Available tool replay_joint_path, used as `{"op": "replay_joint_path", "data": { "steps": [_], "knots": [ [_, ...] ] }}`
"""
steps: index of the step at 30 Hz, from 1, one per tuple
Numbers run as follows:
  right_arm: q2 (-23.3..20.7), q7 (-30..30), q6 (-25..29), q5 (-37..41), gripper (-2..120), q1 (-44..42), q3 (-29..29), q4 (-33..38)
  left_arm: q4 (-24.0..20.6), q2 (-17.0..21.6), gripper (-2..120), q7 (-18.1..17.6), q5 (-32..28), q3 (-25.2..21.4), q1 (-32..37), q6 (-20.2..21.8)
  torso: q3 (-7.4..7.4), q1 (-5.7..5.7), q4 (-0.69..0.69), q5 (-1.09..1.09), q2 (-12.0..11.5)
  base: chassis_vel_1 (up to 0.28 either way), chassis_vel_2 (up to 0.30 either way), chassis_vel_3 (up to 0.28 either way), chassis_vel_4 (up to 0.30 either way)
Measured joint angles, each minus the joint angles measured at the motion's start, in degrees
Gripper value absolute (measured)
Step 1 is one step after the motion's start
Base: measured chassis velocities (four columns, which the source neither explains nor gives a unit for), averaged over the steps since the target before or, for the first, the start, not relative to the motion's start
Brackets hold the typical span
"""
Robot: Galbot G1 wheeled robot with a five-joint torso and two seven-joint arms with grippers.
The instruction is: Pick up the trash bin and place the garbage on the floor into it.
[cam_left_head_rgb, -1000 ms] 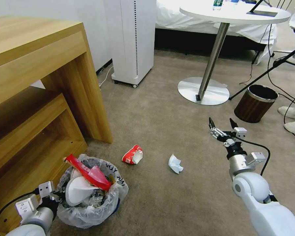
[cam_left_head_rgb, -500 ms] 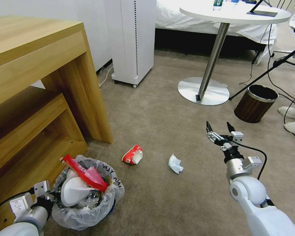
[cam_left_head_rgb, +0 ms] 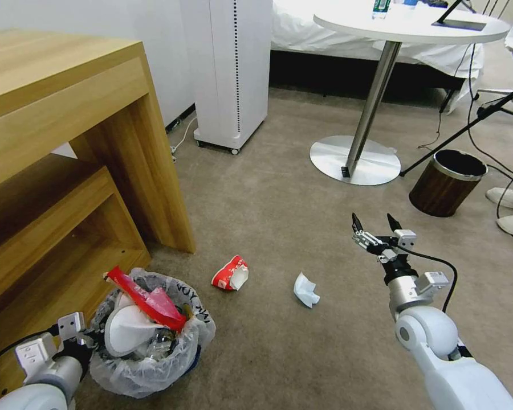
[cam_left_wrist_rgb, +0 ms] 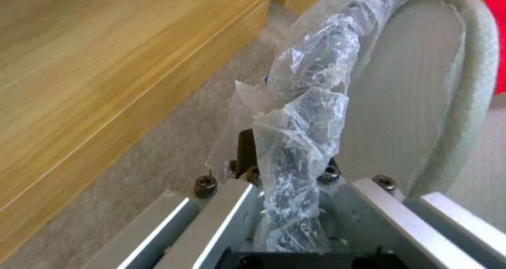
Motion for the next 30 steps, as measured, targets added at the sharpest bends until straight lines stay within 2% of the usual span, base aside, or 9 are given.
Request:
{"op": "replay_joint_path", "data": {
  "steps": [30],
  "knots": [
    [-0.89,-0.55,1.01,-0.51,100,-0.22,-1.21,0.13,-1.59,-3.09,1,0.29,2.36,0.84,1.18,-0.32,0.0,0.0,0.0,0.0,0.0,-0.065,0.069,0.072,-0.069]
  ]
}}
